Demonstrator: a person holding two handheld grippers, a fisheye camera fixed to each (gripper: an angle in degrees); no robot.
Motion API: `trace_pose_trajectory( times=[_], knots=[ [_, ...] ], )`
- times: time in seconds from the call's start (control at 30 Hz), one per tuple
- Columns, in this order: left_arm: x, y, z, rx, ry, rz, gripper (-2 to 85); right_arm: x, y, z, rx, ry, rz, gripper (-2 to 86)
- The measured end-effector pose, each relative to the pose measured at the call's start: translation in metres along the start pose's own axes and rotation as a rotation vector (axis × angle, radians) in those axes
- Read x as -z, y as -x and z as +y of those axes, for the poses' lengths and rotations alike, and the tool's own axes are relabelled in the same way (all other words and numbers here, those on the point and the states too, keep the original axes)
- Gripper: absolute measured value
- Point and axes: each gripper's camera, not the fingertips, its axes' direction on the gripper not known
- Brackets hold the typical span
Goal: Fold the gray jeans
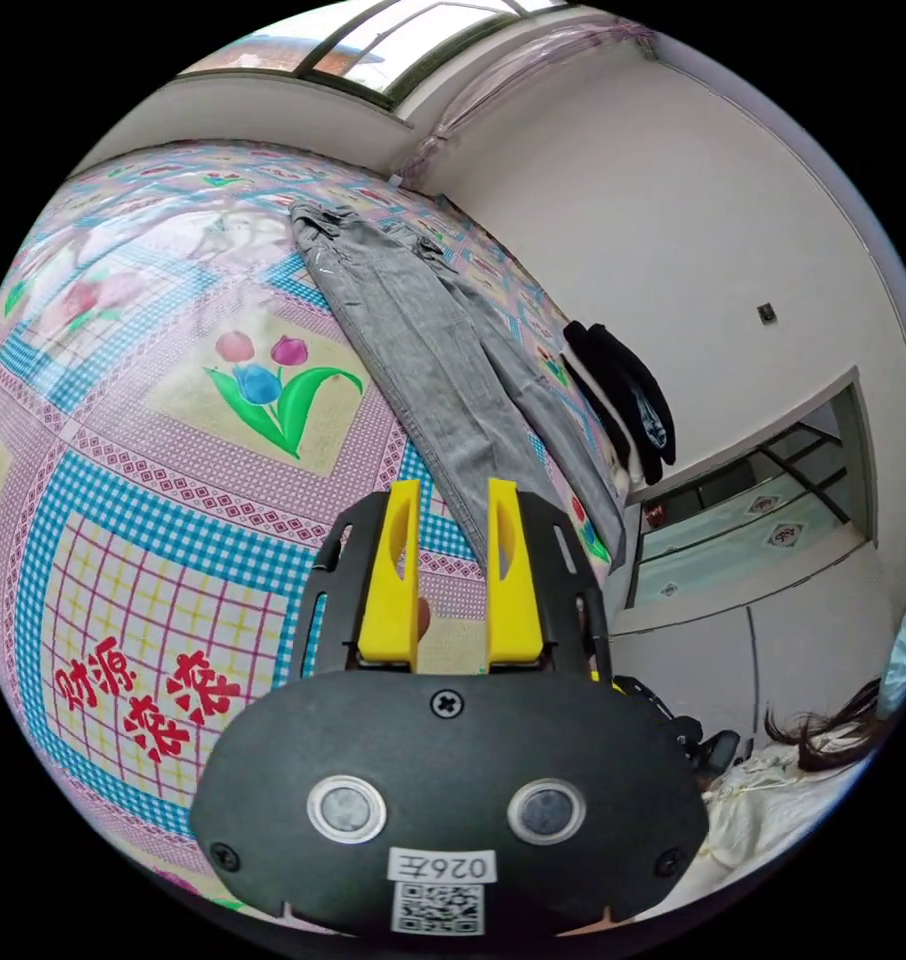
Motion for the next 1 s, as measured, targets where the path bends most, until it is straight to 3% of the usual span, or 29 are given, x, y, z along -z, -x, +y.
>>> trace_pose_trajectory(
  times=[0.3, 0.47, 0.67, 0.77, 0.87, 1.0],
  knots=[
    [-0.015, 0.057, -0.139, 0.159, -0.043, 0.161, 16.7, -0.027, 0.09, -0.045, -0.079, 0.127, 0.283, 5.6],
    [-0.025, 0.074, -0.226, 0.253, -0.107, 0.181, 20.6, -0.032, 0.093, -0.063, -0.169, 0.208, 0.303, 6.8],
    [-0.038, 0.088, -0.326, 0.292, -0.121, 0.058, 24.4, -0.035, 0.072, -0.08, -0.239, 0.299, 0.247, 8.4],
    [-0.05, 0.092, -0.36, 0.298, -0.103, 0.058, 18.6, -0.036, 0.062, -0.087, -0.221, 0.331, 0.147, 0.5],
    [-0.064, 0.094, -0.383, 0.338, 0.053, 0.009, 4.0, -0.041, 0.048, -0.096, -0.197, 0.4, 0.077, -1.1],
    [-0.044, 0.106, -0.385, 0.285, 0.043, 0.081, 1.3, -0.021, 0.005, -0.096, -0.261, 0.39, -0.086, -1.5]
  ],
)
